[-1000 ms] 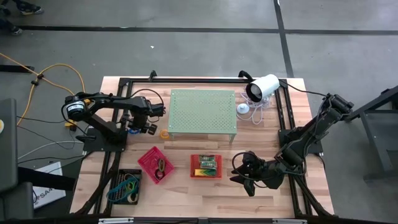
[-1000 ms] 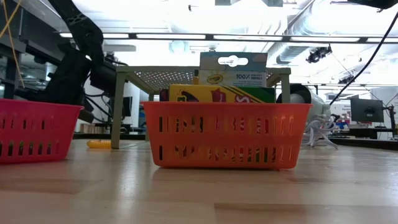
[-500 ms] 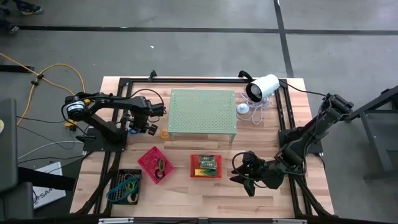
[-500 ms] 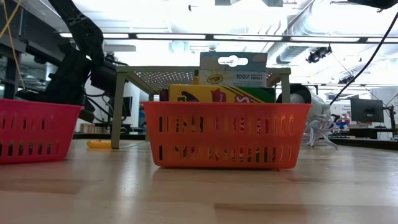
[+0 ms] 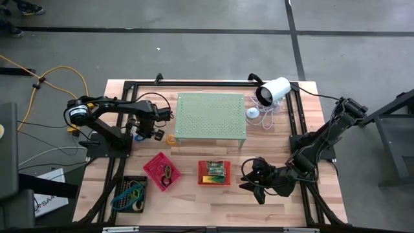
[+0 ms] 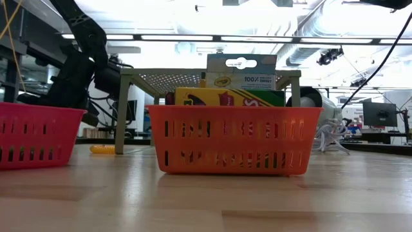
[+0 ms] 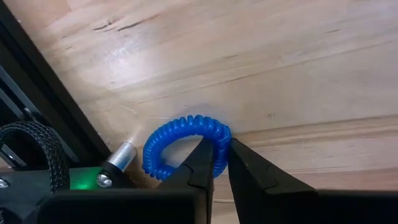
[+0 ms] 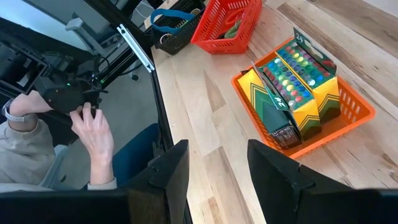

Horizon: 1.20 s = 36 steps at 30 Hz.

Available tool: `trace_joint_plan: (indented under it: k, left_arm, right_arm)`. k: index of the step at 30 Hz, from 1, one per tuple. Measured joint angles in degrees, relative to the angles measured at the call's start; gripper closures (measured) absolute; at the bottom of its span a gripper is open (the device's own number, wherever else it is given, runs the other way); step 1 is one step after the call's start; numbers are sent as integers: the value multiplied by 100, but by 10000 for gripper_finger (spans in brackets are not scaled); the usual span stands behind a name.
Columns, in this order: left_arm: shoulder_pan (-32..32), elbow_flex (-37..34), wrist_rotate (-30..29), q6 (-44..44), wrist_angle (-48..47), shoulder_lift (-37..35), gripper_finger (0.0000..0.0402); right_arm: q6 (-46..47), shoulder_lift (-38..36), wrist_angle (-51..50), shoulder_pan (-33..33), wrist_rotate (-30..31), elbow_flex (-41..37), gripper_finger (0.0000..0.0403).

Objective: Pick & Place Office Desk Supplies
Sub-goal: Put the blue spring keychain into the red bin

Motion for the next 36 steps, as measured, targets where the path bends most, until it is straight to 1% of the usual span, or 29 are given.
trace_joint_plan:
  k: [6, 8, 12, 25, 31, 36]
  left_arm:
    - [64, -17, -37, 0, -2, -147, 374]
    - [104, -18, -140, -8, 5, -269, 374]
    - [168, -15, -265, -1, -112, -562, 375]
    - [241, -7, -240, 131, -311, -1795, 375]
    - [208, -4, -54, 317, -257, -2326, 375]
    - [-36, 3, 148, 323, -233, -2718, 375]
  right_arm:
    - [-1, -2, 0, 0, -1, -2, 252]
    - [0, 0, 0, -1, -1, -2, 252]
    - [0, -2, 0, 0, -1, -1, 252]
    - [0, -2, 0, 1, 1, 0, 252]
    - [0, -1, 0, 1, -1, 0, 252]
    - [0, -2, 0, -1, -1, 0, 252]
